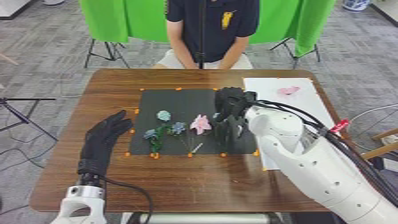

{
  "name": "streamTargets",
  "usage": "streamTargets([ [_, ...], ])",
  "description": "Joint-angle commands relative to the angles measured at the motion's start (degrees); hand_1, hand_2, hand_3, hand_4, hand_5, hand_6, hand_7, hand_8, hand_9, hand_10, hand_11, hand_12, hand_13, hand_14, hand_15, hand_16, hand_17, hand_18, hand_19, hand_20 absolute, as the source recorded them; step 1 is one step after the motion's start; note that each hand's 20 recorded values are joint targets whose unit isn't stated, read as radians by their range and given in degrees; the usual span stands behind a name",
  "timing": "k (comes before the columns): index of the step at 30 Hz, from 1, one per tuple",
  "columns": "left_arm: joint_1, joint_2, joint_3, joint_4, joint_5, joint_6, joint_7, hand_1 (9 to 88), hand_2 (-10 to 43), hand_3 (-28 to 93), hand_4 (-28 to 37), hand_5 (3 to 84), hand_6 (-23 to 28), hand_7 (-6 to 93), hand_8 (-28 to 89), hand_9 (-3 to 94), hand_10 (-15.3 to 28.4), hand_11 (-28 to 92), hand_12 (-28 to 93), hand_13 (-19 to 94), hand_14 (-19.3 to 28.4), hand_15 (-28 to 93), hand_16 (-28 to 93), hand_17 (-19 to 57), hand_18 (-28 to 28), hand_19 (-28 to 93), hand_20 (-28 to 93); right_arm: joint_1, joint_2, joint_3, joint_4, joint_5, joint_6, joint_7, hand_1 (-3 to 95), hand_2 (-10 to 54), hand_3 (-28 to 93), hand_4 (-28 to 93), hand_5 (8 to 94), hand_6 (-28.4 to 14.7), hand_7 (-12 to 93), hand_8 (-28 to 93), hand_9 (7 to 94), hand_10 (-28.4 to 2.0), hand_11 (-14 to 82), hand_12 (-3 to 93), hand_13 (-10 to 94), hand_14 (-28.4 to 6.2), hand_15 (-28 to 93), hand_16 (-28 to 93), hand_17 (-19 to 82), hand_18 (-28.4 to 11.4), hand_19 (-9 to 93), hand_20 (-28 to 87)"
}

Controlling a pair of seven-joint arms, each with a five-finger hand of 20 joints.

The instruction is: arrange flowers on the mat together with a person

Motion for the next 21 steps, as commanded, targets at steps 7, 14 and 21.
streamTargets([
  [7,0.71,-0.95,-0.56,0.29,0.74,-1.47,-0.87,23.0,1.9,65,-23.2,46.6,3.4,14.3,-8,48.2,12.3,19,12,39,15.5,12,1,5.7,11.8,7,17,-0.22,1.76,0.00,-1.44,-2.14,-1.67,-0.87,45.8,-9.5,70,-25,71.1,2.3,16,-9,81.5,-12.7,16.3,17.5,93,-2.6,41,32,65,-9.6,89,27],
  [14,0.49,-0.95,-0.70,0.29,0.82,-1.81,-1.23,23.5,1.4,64,-22.6,46.5,3.4,14.2,-7,48.2,12.3,19,12,39,15.5,12,1,5.6,11.9,7,16,-1.78,2.60,4.25,-5.41,-1.81,-1.29,-0.07,43.7,-9.5,73,-27,69.0,2.2,15,-10,80.3,-12.8,16.0,17.5,93,-2.6,41,32,65,-9.7,89,28],
  [21,0.28,-0.81,-0.61,0.47,0.69,-1.83,-1.23,23.6,1.2,65,-22.5,46.5,3.8,13.7,-7,47.8,12.8,18,12,39,16.0,12,1,5.4,12.0,7,16,-14.99,0.40,22.82,-16.65,5.22,5.39,1.85,43.2,-9.5,71,-27,68.6,2.0,15,-10,79.7,-12.9,15.8,17.4,93,-2.3,41,31,65,-9.4,89,28],
])
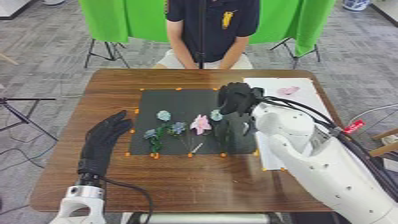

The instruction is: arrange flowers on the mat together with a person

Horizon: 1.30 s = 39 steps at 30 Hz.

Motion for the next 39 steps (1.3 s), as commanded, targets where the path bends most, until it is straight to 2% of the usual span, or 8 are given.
streamTargets([
  [1,0.37,-0.37,-0.09,0.49,0.26,-0.66,-0.80,23.6,1.1,65,-22.4,46.6,4.0,13.4,-7,47.7,13.0,18,12,39,16.1,12,2,5.4,12.0,7,16,-14.17,-2.35,20.32,-12.21,7.72,8.45,2.18,42.9,-9.5,71,-27,68.5,1.9,15,-10,79.6,-12.9,15.8,17.4,93,-2.3,41,31,65,-9.4,89,28],
  [8,0.72,-0.53,0.15,0.41,0.16,-0.54,-0.44,23.8,1.3,65,-22.3,46.8,4.7,11.4,-6,47.4,13.6,16,12,38,16.6,11,2,5.1,12.1,7,16,-33.43,-12.41,36.25,-17.15,33.76,26.03,-11.06,36.9,-9.5,68,-20,69.1,0.6,15,-10,79.0,-13.2,15.8,17.1,89,-4.4,35,29,61,-10.0,83,25],
  [11,0.97,-0.67,0.34,0.28,0.13,-0.61,-0.39,23.9,1.4,64,-22.1,46.7,4.7,11.0,-6,47.3,13.6,16,13,38,16.7,11,2,5.1,12.1,7,16,-40.52,-17.19,39.97,-16.89,53.50,22.01,-19.71,31.0,-6.5,69,-17,69.5,0.5,16,-10,77.6,-13.9,15.6,17.2,80,-8.4,34,27,53,-12.8,76,28],
  [14,0.88,-0.92,0.60,0.37,0.18,-0.99,-0.38,23.8,1.4,64,-21.9,46.6,4.8,10.9,-6,47.3,13.7,16,13,38,16.6,11,2,5.0,12.1,7,16,-46.63,-20.65,41.02,-16.88,65.24,17.11,-24.79,22.7,0.0,71,-16,68.9,-0.6,16,-10,72.2,-16.0,12.9,16.2,63,-14.8,27,24,37,-16.3,55,37],
  [19,0.80,-0.57,1.23,0.33,0.07,-0.83,-0.32,23.7,1.5,64,-21.8,46.6,4.8,10.8,-6,47.3,13.7,16,13,38,16.6,11,2,5.0,12.1,7,16,-53.57,-25.73,41.12,-18.30,64.95,12.15,-28.63,14.0,1.3,78,-17,55.6,0.0,12,-9,56.0,-15.5,7.1,13.6,45,-15.0,13,25,25,-15.0,17,35],
  [21,0.58,-0.22,1.62,0.47,-0.22,-0.70,0.00,23.7,1.5,64,-21.7,46.6,4.8,10.8,-6,47.3,13.7,16,13,38,16.6,11,2,5.0,12.1,7,17,-54.66,-27.12,40.91,-17.86,64.96,10.95,-29.78,12.8,0.8,79,-18,50.9,1.2,12,-9,49.6,-15.0,5.8,12.6,40,-15.1,11,23,23,-13.9,10,33],
  [26,0.00,0.09,2.56,0.79,-0.37,-0.62,0.88,23.7,1.5,64,-21.7,46.6,4.7,10.9,-6,47.4,13.7,16,13,38,16.6,11,2,5.0,12.1,7,16,-57.10,-26.89,40.20,-17.82,66.93,10.85,-29.13,9.8,0.4,81,-19,41.3,2.3,10,-10,40.8,-13.9,3.8,10.6,32,-13.6,7,18,21,-11.9,2,30],
  [39,-0.19,0.96,2.99,0.87,-1.00,0.15,1.02,23.8,2.0,65,-21.9,47.0,4.9,11.1,-6,47.6,13.9,16,13,38,16.7,11,2,5.1,12.1,7,17,-57.02,-26.55,39.54,-17.77,67.62,14.71,-29.16,8.7,1.5,82,-19,41.9,0.8,11,-9,39.4,-14.3,3.6,10.3,33,-13.8,9,17,21,-11.4,1,29],
])
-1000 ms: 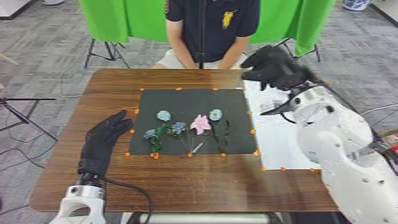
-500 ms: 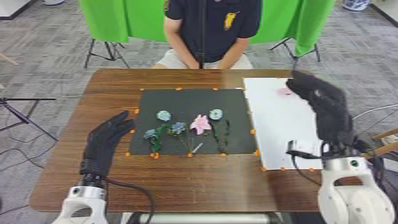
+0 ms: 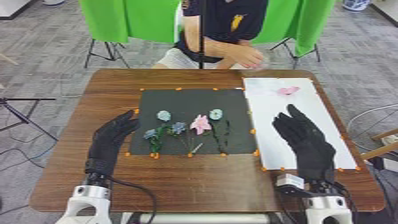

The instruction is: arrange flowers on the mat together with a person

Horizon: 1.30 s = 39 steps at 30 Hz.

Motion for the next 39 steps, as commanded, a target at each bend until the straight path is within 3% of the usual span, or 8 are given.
streamTargets([
  [1,0.27,0.30,0.44,0.64,-0.65,0.37,-0.01,23.8,2.2,65,-22.0,46.9,4.8,11.0,-6,47.6,13.9,16,13,38,16.7,11,2,5.1,12.1,7,17,0.12,0.16,-0.38,-0.24,0.44,2.82,-1.00,8.7,1.5,82,-19,42.0,0.8,11,-9,39.0,-14.3,3.6,10.3,33,-13.7,9,17,21,-11.3,1,29],
  [25,0.40,1.53,0.36,0.86,-1.27,0.64,1.05,23.6,2.0,65,-21.8,47.0,4.9,10.7,-6,47.6,14.0,16,13,38,17.0,11,2,5.0,12.2,8,16,-0.16,0.52,-0.27,-0.56,0.41,4.07,-1.65,10.6,1.6,82,-20,44.5,0.7,12,-10,41.1,-14.3,4.3,10.6,35,-13.3,10,16,22,-11.3,1,30],
  [39,0.30,1.17,0.37,0.86,-1.15,1.15,1.20,23.6,2.1,64,-21.6,47.0,5.0,10.6,-6,47.6,13.9,16,13,38,17.0,11,2,5.0,12.2,8,16,-0.14,0.27,-0.16,-0.55,-0.59,4.11,-1.26,13.2,-0.8,81,-20,45.0,0.6,13,-10,42.7,-14.2,4.8,10.8,36,-12.9,11,16,22,-11.4,1,30],
])
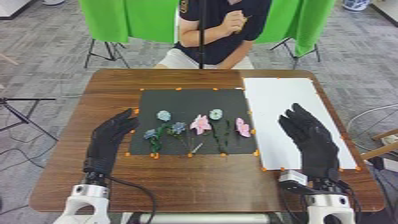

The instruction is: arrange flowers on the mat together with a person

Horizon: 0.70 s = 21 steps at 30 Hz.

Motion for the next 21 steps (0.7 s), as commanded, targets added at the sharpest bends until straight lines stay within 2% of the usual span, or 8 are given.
streamTargets([
  [1,0.76,-0.42,0.14,0.34,-0.09,0.72,-0.21,23.6,2.1,64,-21.6,47.0,5.0,10.5,-6,47.6,13.9,16,13,38,17.0,11,2,5.0,12.2,8,16,-0.65,-0.18,0.01,-0.49,-0.83,0.51,-0.08,13.3,-1.0,81,-20,45.1,0.6,13,-10,43.0,-14.2,4.8,10.8,36,-12.9,11,16,22,-11.4,1,30],
  [21,1.49,-0.75,-0.19,-0.02,-0.08,0.79,-0.36,23.6,2.0,64,-21.3,47.0,5.1,10.4,-6,47.5,14.1,16,13,38,17.3,11,3,5.0,12.2,8,16,-0.88,-0.58,-0.27,-0.75,-2.28,1.41,0.31,14.6,-1.5,80,-21,45.9,0.7,14,-10,45.5,-14.0,5.4,11.3,39,-12.6,12,16,23,-11.4,1,31],
])
